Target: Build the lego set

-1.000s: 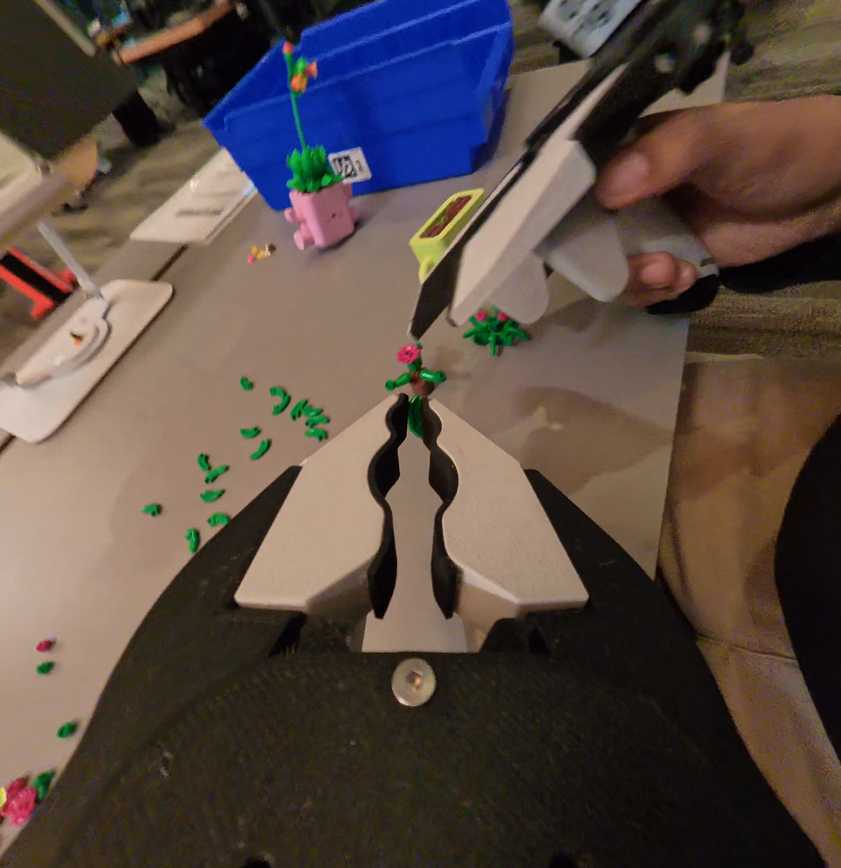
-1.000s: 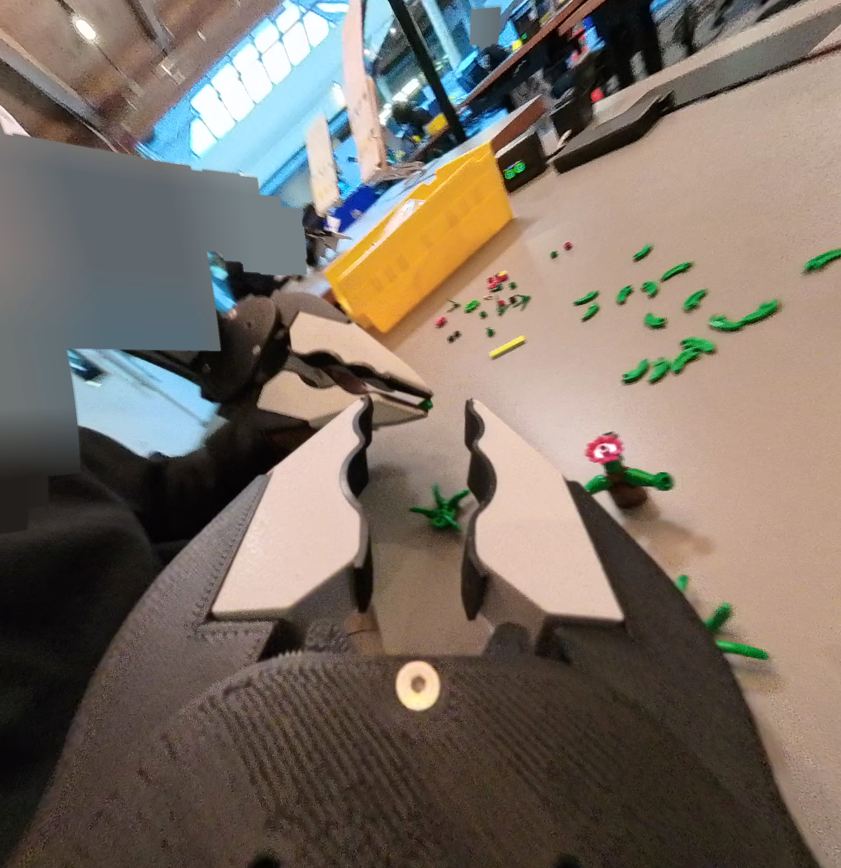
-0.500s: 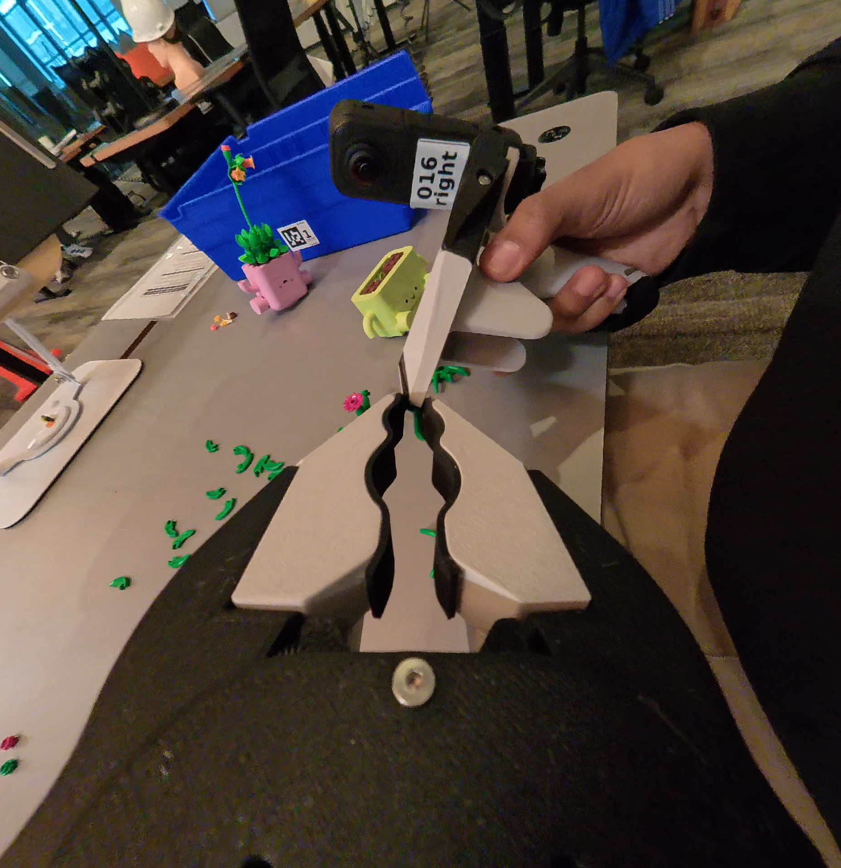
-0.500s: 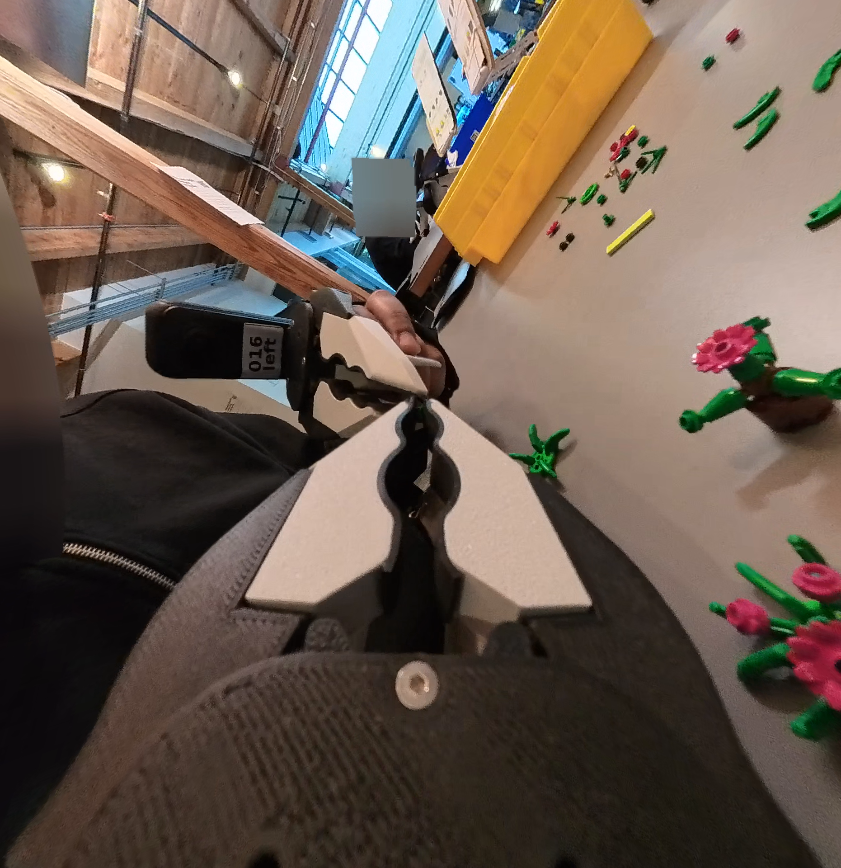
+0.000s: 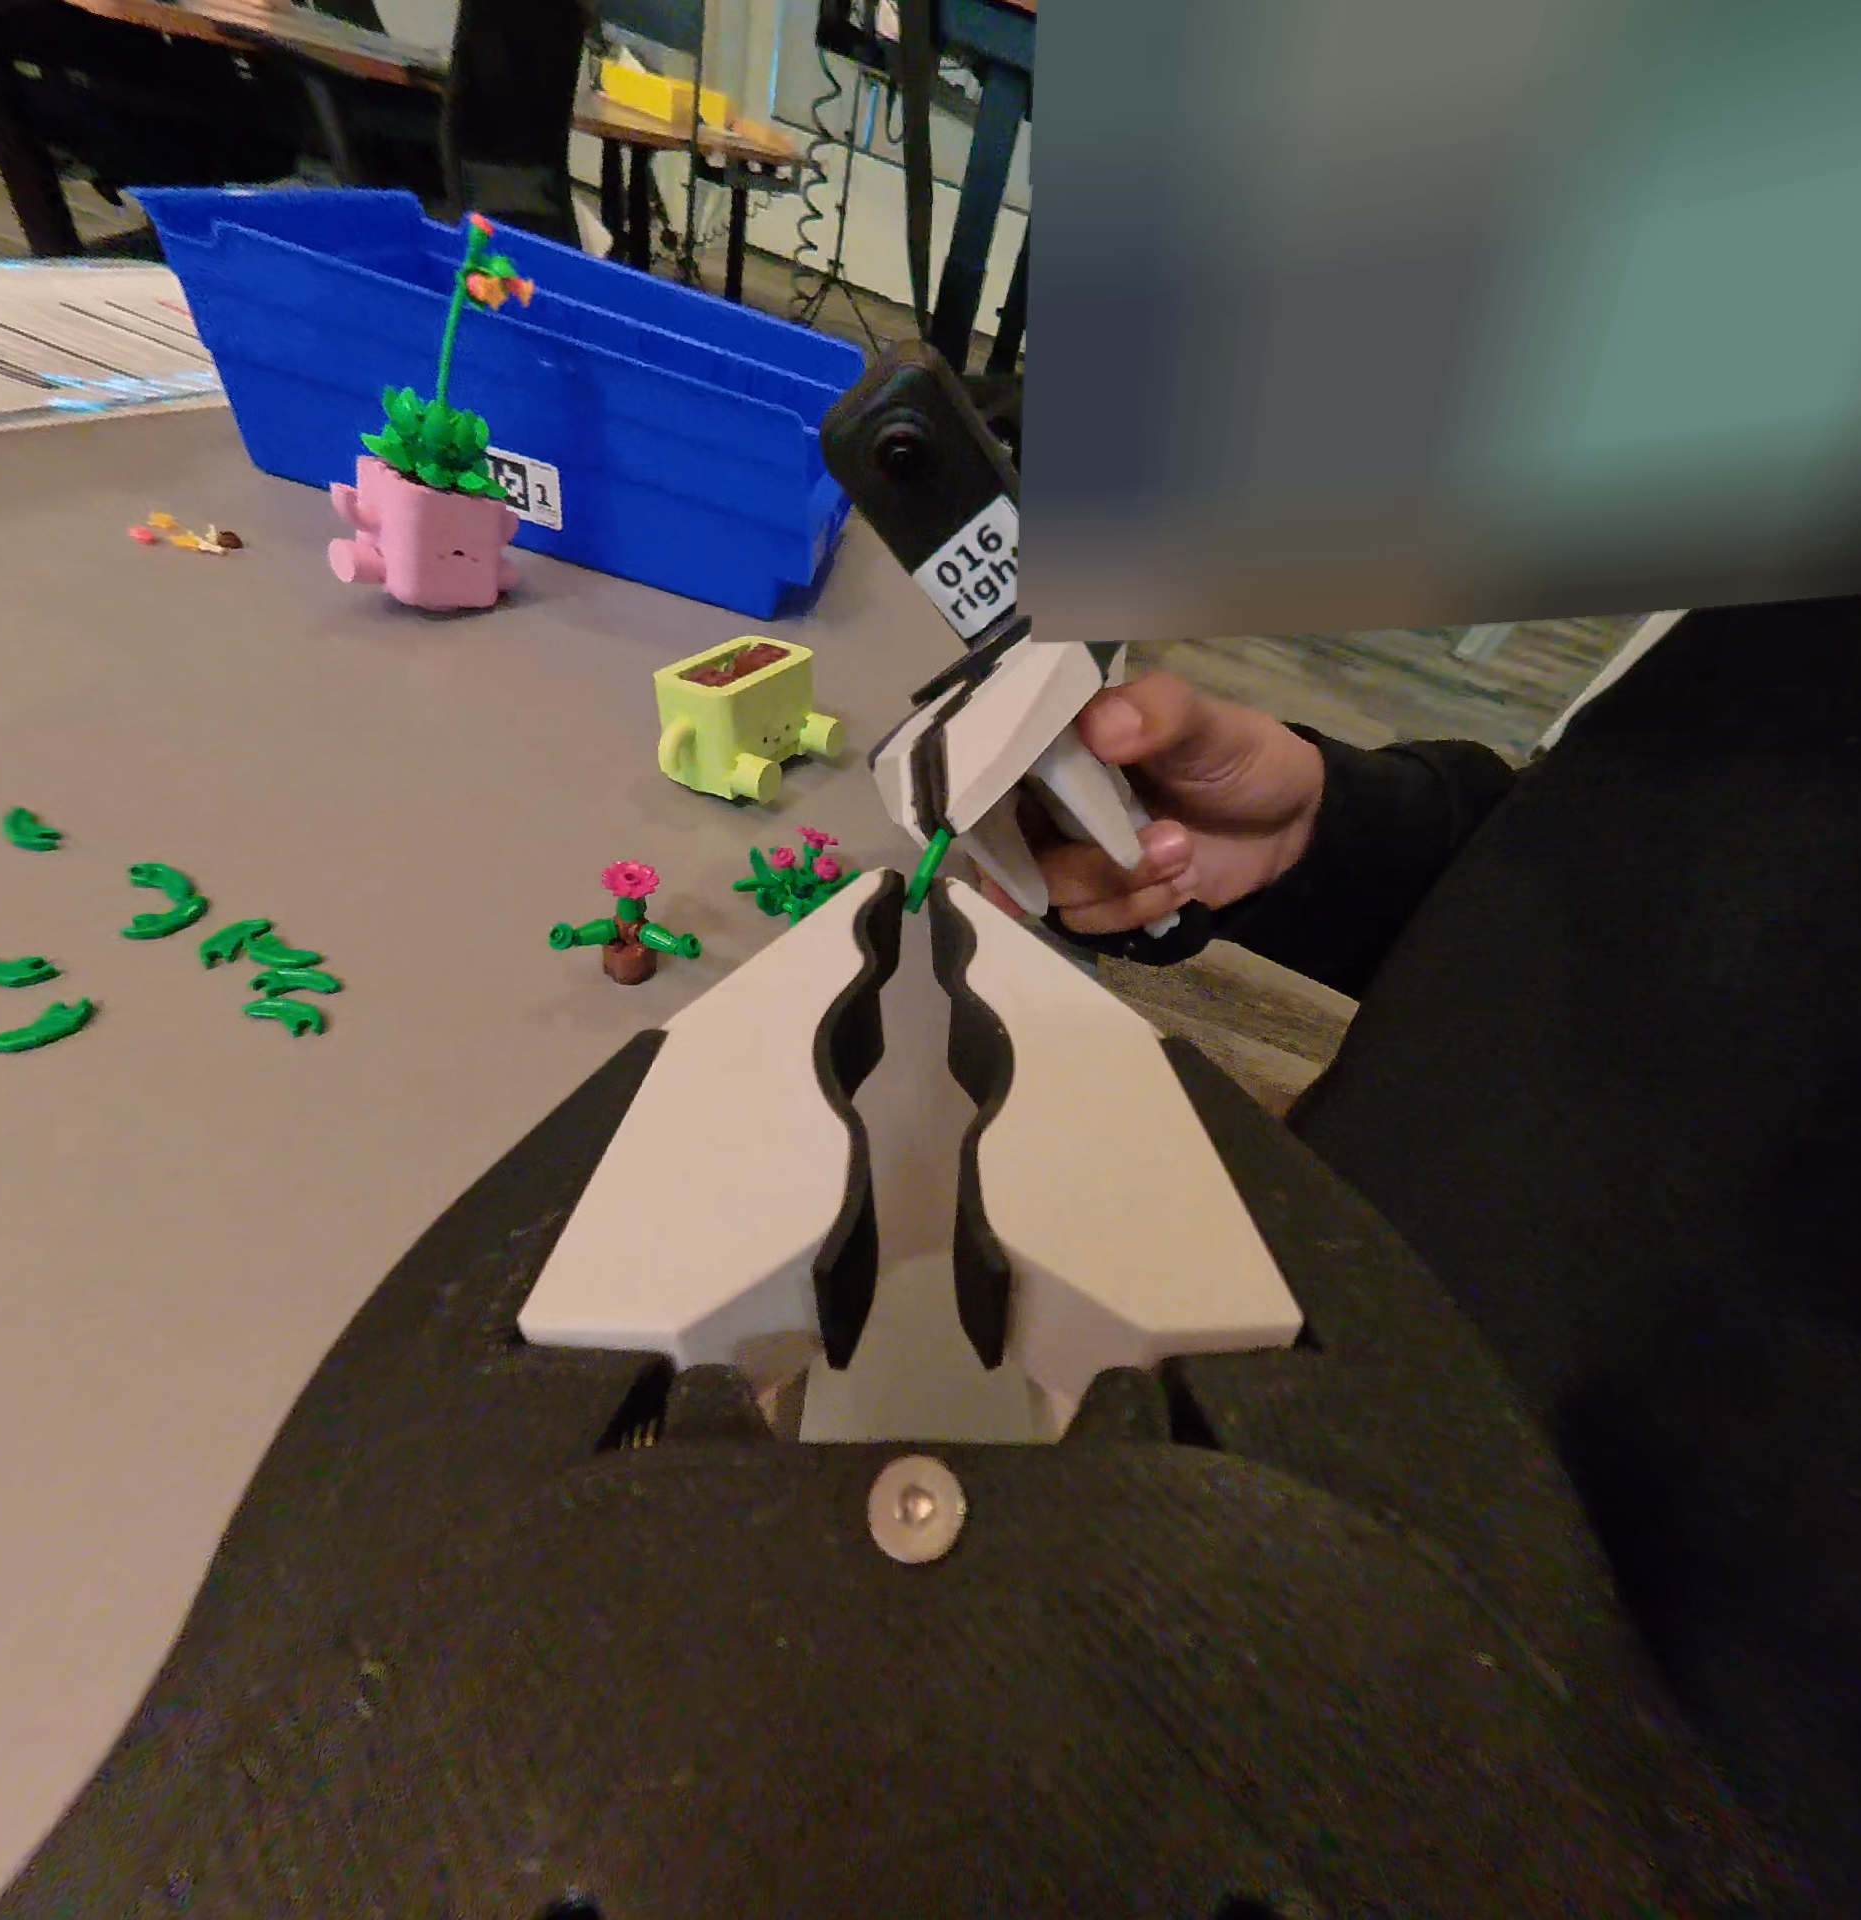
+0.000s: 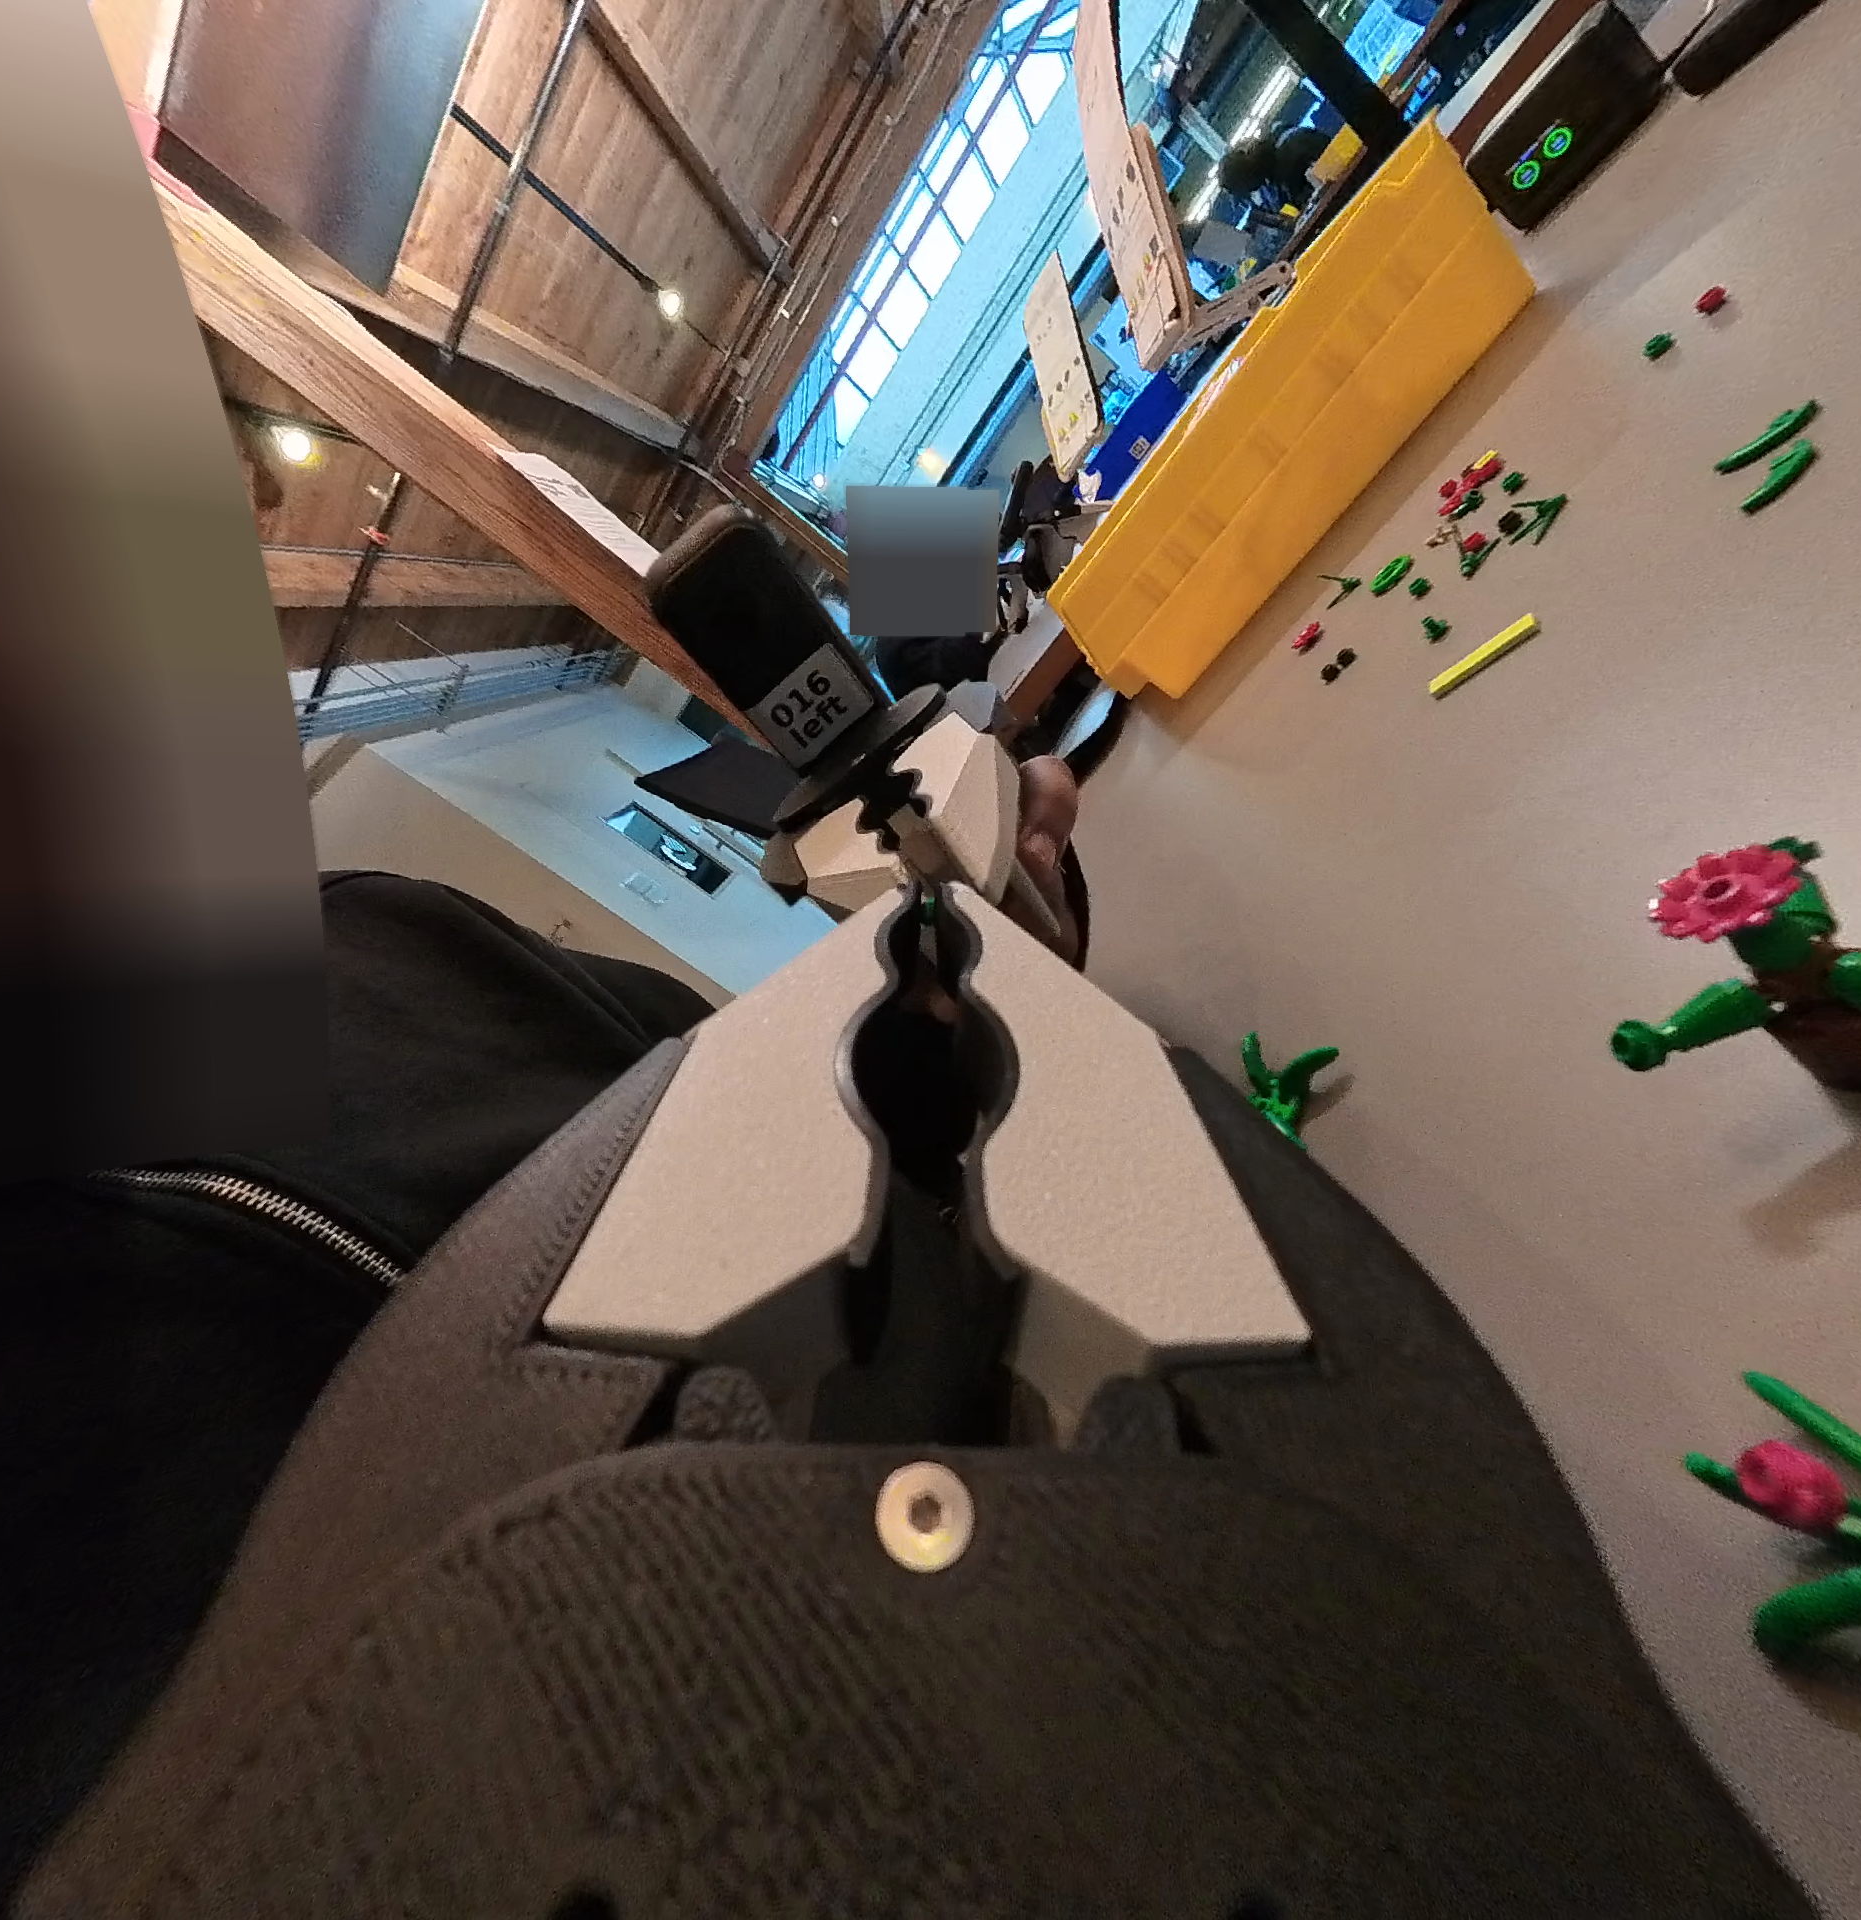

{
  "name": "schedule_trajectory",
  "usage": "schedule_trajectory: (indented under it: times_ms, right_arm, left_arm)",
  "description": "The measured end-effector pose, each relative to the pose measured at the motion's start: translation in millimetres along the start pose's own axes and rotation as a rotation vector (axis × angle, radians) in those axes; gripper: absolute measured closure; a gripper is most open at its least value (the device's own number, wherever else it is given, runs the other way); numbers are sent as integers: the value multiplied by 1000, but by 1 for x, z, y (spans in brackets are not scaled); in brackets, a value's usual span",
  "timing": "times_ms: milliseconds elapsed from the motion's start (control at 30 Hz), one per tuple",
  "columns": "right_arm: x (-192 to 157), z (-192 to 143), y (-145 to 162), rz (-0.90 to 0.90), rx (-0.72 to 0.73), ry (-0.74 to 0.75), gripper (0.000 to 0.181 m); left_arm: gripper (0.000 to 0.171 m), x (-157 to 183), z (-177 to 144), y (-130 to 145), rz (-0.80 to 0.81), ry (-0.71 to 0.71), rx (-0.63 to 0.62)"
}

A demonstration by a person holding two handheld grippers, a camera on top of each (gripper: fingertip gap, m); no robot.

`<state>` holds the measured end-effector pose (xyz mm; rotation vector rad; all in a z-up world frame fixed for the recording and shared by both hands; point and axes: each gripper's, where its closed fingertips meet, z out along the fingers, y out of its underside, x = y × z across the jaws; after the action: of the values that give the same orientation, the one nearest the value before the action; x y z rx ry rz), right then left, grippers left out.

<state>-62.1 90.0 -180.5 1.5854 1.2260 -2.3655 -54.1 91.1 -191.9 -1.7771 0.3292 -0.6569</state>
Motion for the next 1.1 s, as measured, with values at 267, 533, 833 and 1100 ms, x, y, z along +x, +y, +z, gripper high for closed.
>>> schedule_trajectory:
  times_ms: [267,533,833,1100]
  right_arm:
    - [4,0,7,-159,-57,79,170]
    - [11,-4,29,-777,-440,333,156]
    - [19,4,49,-884,-621,302,179]
    - [24,8,45,-760,-546,338,181]
  left_arm:
    - [171,6,-2,6,-23,65,-48]
    - [171,5,-5,27,83,45,-211]
    - [171,14,-5,43,205,47,-321]
    - [149,-3,-18,44,186,-40,-287]
